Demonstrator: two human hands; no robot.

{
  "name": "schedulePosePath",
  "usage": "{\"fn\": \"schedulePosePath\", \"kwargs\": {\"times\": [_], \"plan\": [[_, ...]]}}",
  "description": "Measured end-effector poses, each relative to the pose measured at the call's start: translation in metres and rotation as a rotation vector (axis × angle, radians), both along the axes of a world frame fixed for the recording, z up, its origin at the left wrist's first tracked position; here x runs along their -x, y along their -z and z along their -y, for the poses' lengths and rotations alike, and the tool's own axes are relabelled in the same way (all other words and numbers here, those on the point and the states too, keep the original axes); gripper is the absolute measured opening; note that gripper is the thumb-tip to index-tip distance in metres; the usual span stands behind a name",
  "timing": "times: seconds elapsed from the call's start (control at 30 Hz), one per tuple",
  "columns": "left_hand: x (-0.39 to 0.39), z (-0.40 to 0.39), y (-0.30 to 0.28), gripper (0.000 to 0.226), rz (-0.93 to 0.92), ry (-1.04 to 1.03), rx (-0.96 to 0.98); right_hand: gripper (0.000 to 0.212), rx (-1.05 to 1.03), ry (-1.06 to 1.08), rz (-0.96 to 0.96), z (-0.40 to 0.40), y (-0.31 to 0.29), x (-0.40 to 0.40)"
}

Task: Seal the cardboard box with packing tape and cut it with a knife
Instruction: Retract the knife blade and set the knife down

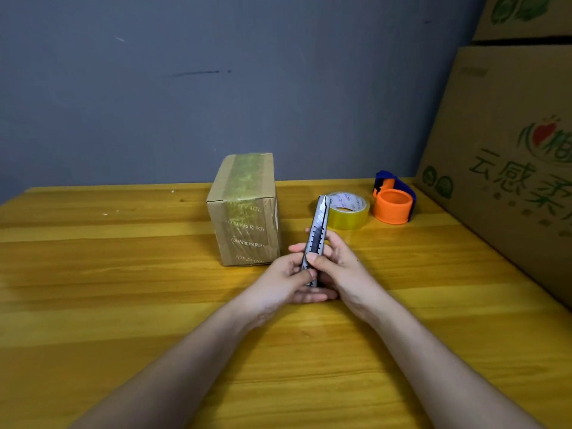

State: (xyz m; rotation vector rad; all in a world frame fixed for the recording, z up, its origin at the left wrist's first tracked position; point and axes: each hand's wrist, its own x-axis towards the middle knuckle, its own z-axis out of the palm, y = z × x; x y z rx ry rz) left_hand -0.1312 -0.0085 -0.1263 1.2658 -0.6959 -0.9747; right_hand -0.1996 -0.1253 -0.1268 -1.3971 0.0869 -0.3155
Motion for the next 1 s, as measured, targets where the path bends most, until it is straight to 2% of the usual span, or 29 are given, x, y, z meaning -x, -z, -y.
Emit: {"fn": "schedulePosePath", "kwargs": {"times": [0.17, 0.33, 0.47, 0.6, 0.73, 0.8, 0.87, 1.0], "plan": [[-0.001, -0.001, 0.001, 0.026, -0.039, 0.01, 0.04, 0.038, 0.016, 0.011, -0.006, 0.004, 0.0, -0.001], [0.002, 0.005, 0.003, 0.023, -0.032, -0.137, 0.046, 0.043, 0.008, 0.167, -0.025, 0.001, 0.003, -0.006], [0.008, 0.017, 0.009, 0.03, 0.147, -0.279, -0.046, 0.047, 0.086, 0.291, -0.04, 0.002, 0.007, -0.008], [0.009, 0.024, 0.014, 0.051, 0.45, -0.358, -0.17, 0.048, 0.208, 0.418, -0.061, 0.002, 0.01, -0.011], [0.005, 0.029, 0.01, 0.047, 0.804, -0.417, -0.34, 0.05, 0.261, 0.453, -0.098, 0.007, 0.001, -0.015], [0.004, 0.033, 0.004, 0.048, 0.92, -0.465, -0.393, 0.051, 0.254, 0.469, -0.127, 0.012, -0.006, -0.016], [0.005, 0.04, -0.001, 0.05, 0.948, -0.528, -0.402, 0.054, 0.253, 0.469, -0.169, 0.02, -0.012, -0.02], [0.004, 0.059, -0.01, 0.044, 0.889, -0.606, -0.459, 0.051, 0.252, 0.427, -0.278, 0.031, -0.023, -0.03]]}}
